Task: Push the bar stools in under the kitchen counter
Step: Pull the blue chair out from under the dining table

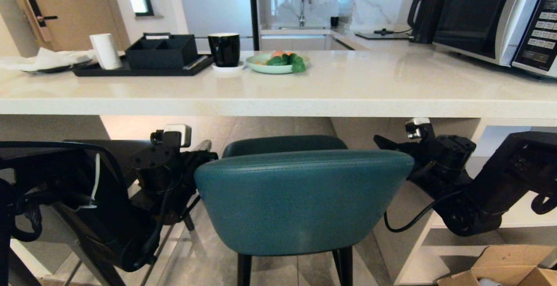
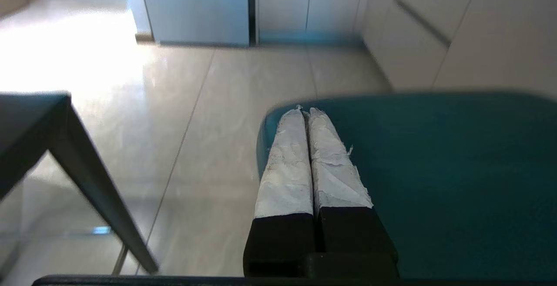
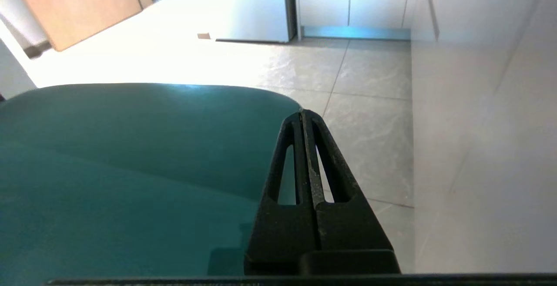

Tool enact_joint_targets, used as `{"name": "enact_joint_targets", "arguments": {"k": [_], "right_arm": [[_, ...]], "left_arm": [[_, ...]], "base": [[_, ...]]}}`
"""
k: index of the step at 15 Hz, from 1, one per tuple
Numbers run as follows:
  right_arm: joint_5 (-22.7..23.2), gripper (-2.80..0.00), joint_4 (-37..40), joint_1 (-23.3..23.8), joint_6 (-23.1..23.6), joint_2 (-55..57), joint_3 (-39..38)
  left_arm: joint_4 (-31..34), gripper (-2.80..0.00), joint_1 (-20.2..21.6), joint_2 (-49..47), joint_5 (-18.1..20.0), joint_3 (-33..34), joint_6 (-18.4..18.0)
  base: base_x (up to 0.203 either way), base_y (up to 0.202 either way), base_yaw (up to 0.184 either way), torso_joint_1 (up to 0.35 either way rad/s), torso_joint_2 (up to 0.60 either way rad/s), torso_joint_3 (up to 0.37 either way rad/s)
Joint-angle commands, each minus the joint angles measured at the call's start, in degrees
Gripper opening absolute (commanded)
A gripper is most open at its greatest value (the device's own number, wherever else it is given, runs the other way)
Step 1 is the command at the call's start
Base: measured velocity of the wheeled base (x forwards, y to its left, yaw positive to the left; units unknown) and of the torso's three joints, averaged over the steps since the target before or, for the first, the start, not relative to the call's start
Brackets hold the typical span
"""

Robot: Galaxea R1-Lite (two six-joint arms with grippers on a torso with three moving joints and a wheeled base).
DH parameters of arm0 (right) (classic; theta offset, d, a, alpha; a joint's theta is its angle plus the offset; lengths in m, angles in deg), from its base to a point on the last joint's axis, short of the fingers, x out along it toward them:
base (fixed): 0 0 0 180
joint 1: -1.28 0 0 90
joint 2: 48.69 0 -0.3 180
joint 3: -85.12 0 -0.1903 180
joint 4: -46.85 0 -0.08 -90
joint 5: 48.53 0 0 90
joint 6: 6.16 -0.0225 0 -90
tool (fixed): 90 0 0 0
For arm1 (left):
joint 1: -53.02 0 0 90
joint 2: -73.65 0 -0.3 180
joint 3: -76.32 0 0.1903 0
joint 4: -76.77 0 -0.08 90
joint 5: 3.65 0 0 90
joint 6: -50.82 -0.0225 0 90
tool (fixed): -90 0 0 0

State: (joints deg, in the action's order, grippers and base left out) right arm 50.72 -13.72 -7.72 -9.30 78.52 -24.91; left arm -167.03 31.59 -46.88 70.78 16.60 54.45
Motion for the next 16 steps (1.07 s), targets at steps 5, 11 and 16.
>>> {"name": "enact_joint_targets", "arguments": {"k": [5,11,16], "right_arm": [[-3.6,-2.8,-1.3,-4.0,0.1,-1.9,-2.8],[-3.9,-2.8,-3.5,-4.9,0.2,-5.6,-10.1],[-7.8,-2.8,-3.5,-8.4,0.3,-8.4,-13.5]], "left_arm": [[-0.5,-2.8,-1.4,-0.1,-0.1,3.3,-0.1],[-0.5,-2.8,-0.9,0.2,0.1,5.2,-0.1],[-0.5,-2.8,0.3,-0.2,0.1,4.6,-1.3]], "base": [[0.0,0.0,0.0,0.0,0.0,0.0],[0.0,0.0,0.0,0.0,0.0,0.0],[0.0,0.0,0.0,0.0,0.0,0.0]]}}
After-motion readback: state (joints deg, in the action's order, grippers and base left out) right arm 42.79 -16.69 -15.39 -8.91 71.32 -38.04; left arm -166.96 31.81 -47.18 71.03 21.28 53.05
